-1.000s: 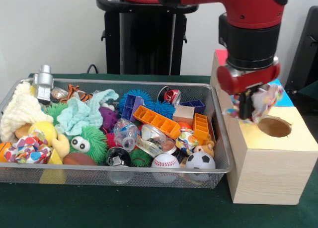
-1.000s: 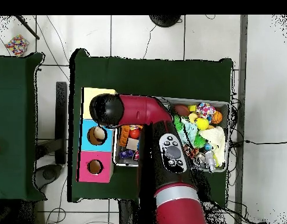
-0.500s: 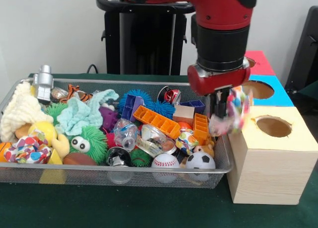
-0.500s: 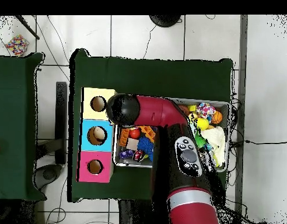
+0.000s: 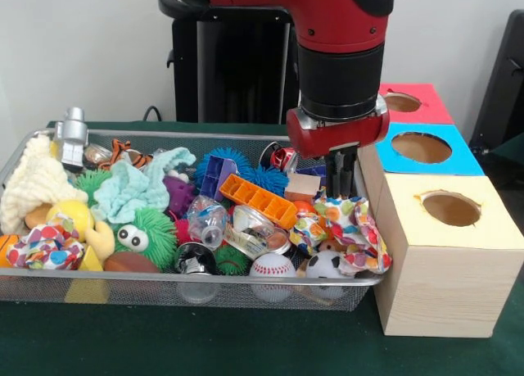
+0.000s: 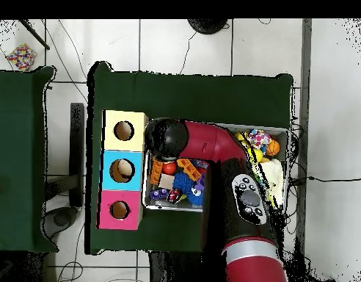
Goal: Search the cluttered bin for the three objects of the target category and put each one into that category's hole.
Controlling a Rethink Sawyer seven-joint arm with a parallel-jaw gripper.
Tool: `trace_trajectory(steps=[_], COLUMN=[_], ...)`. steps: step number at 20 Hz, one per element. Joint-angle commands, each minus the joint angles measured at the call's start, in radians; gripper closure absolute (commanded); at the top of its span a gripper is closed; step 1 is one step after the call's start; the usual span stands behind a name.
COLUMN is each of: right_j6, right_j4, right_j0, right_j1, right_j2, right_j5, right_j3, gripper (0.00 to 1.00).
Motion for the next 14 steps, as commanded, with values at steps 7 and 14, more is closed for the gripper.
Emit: trace_trajectory(steps=[7, 14], right_j6=[0.125, 0.081], right_j4=[0.048, 0.009], right_j0=[-0.056, -0.047], right_j1=[0.042, 0.050], right_j2=[0.108, 0.105], right_j5=[-0.086, -0.061], right_j3=[0.097, 0.057], gripper=[1.00, 0.00])
